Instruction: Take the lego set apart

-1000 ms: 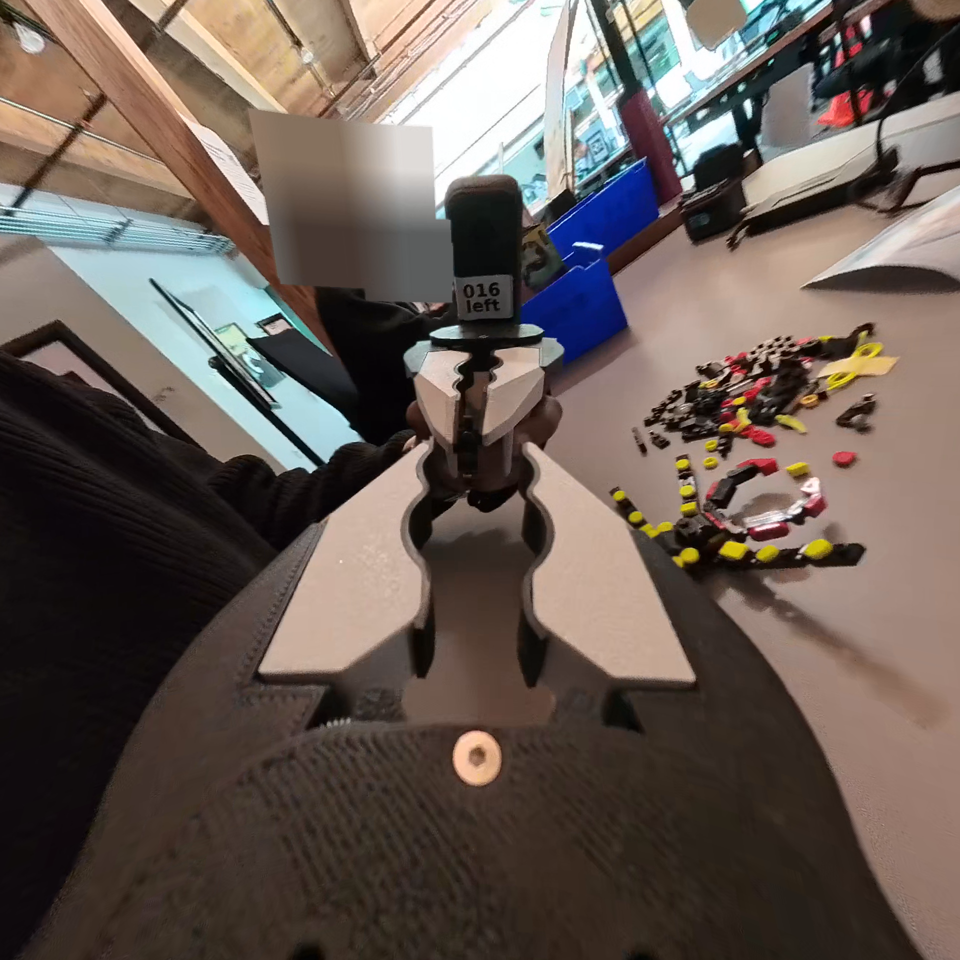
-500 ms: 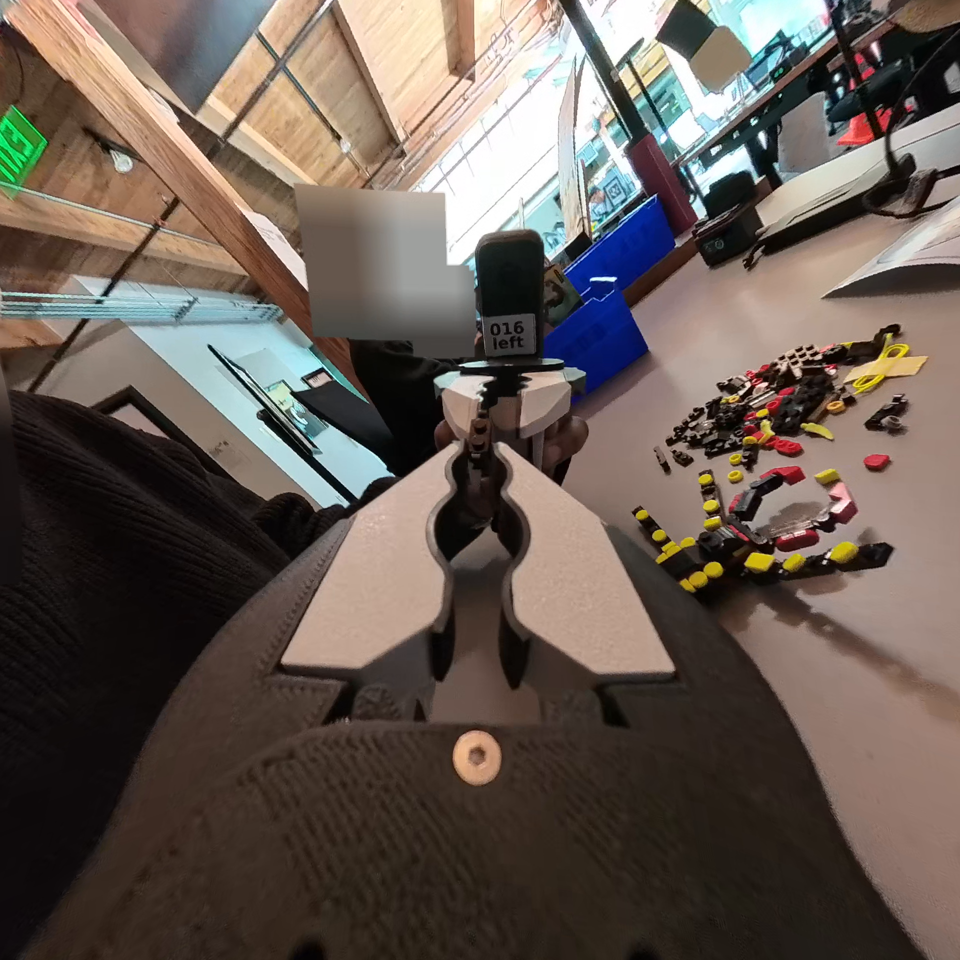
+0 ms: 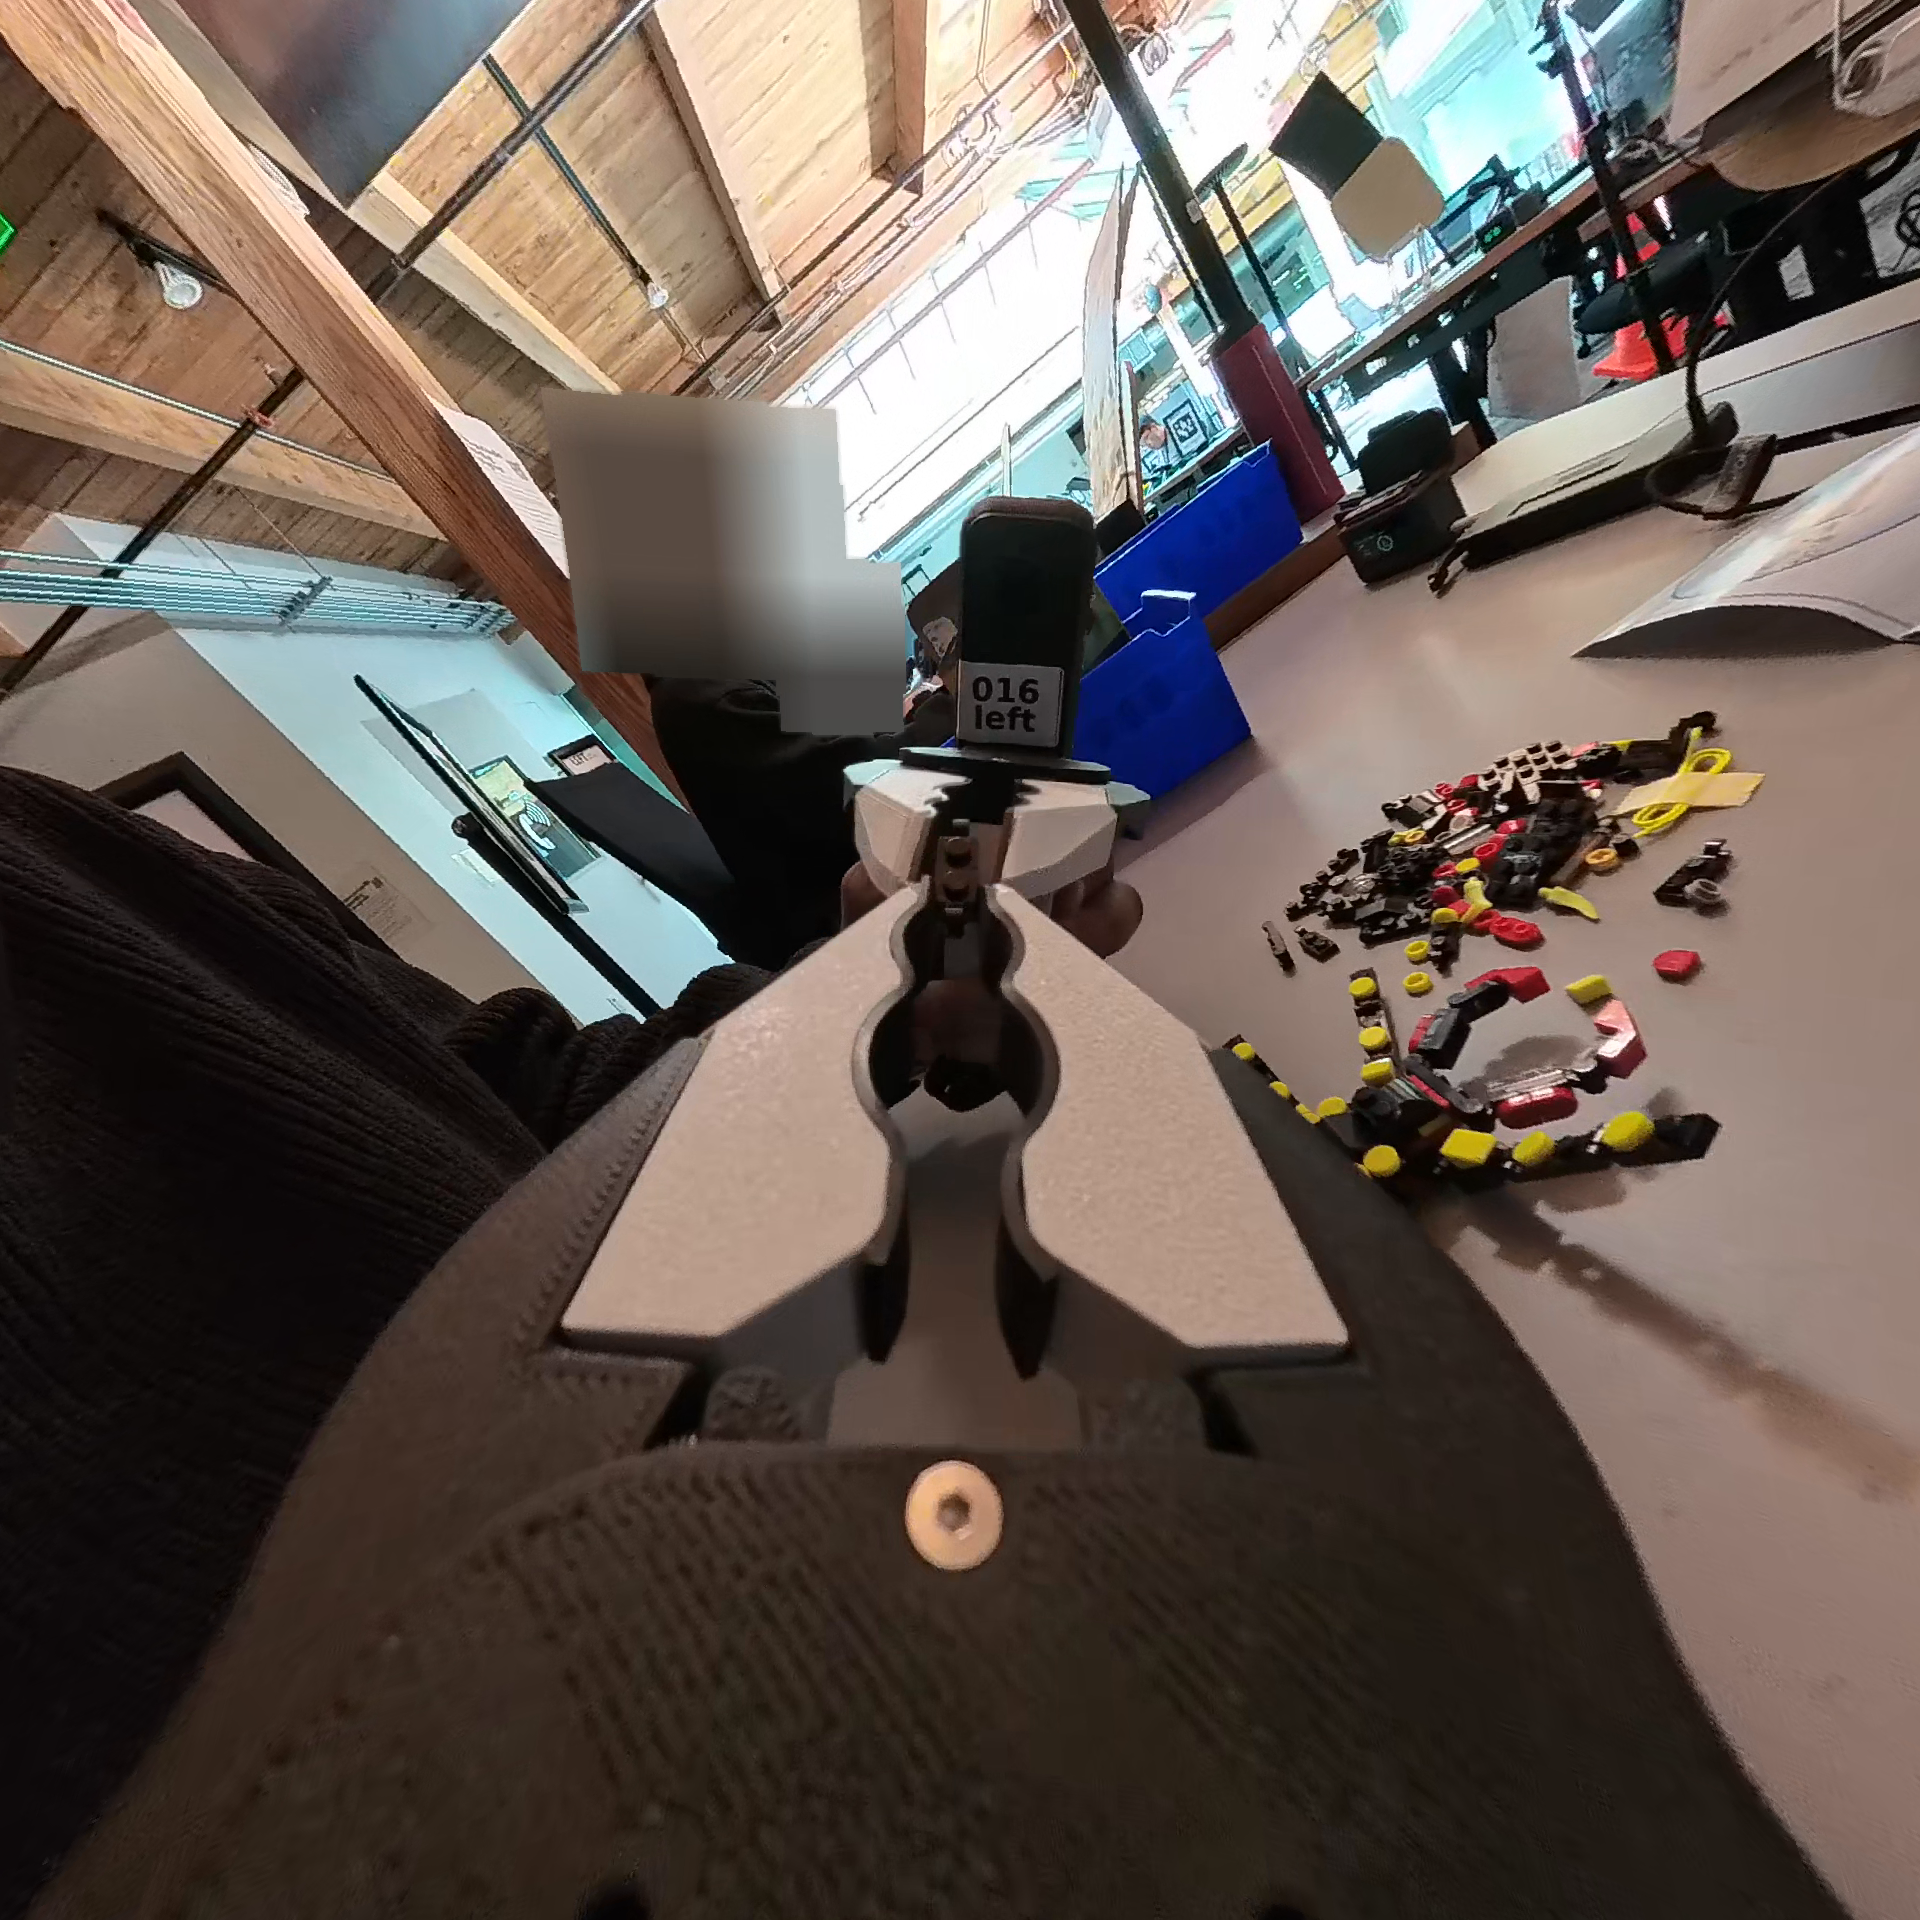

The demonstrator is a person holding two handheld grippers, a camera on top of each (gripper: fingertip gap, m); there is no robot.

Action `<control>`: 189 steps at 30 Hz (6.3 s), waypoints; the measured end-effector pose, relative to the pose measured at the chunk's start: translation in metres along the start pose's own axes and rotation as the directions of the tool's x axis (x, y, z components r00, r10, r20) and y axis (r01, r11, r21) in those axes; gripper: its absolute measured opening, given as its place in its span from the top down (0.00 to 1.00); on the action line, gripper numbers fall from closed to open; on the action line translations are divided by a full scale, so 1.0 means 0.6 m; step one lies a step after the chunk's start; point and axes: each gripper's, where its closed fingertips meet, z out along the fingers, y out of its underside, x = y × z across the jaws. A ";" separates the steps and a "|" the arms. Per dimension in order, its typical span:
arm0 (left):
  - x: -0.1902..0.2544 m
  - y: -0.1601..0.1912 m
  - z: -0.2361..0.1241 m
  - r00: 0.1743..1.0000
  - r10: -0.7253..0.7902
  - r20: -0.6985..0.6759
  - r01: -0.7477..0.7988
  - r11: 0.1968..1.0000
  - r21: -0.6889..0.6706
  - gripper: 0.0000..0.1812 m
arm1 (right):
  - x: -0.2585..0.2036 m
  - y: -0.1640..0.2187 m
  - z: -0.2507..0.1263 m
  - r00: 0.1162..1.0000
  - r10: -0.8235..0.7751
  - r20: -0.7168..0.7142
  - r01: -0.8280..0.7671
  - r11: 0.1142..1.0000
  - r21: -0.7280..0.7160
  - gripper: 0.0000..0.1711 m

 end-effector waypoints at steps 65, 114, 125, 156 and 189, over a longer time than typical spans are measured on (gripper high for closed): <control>-0.009 0.002 0.007 0.992 0.043 0.119 -0.037 0.998 -0.052 0.97 | 0.006 0.002 -0.008 0.992 -0.100 -0.073 0.093 0.992 -0.091 0.96; -0.062 -0.004 -0.013 0.960 0.015 0.280 -0.028 0.999 0.040 1.00 | 0.064 -0.064 -0.094 0.895 -0.222 -0.388 0.188 0.974 -0.124 0.97; -0.091 0.009 -0.019 0.924 0.070 0.375 -0.065 0.998 -0.026 1.00 | -0.028 -0.132 -0.302 0.317 -0.557 -0.768 0.643 0.721 -0.258 0.82; -0.068 -0.046 -0.049 0.907 0.116 0.405 -0.186 0.973 0.138 1.00 | 0.247 0.039 -0.348 0.039 -0.327 -0.944 -0.064 0.942 -0.329 0.82; -0.116 -0.108 -0.191 0.780 0.017 0.625 -0.277 0.905 0.321 1.00 | 0.231 0.024 0.119 0.670 -0.580 -0.463 0.190 0.737 -0.649 0.85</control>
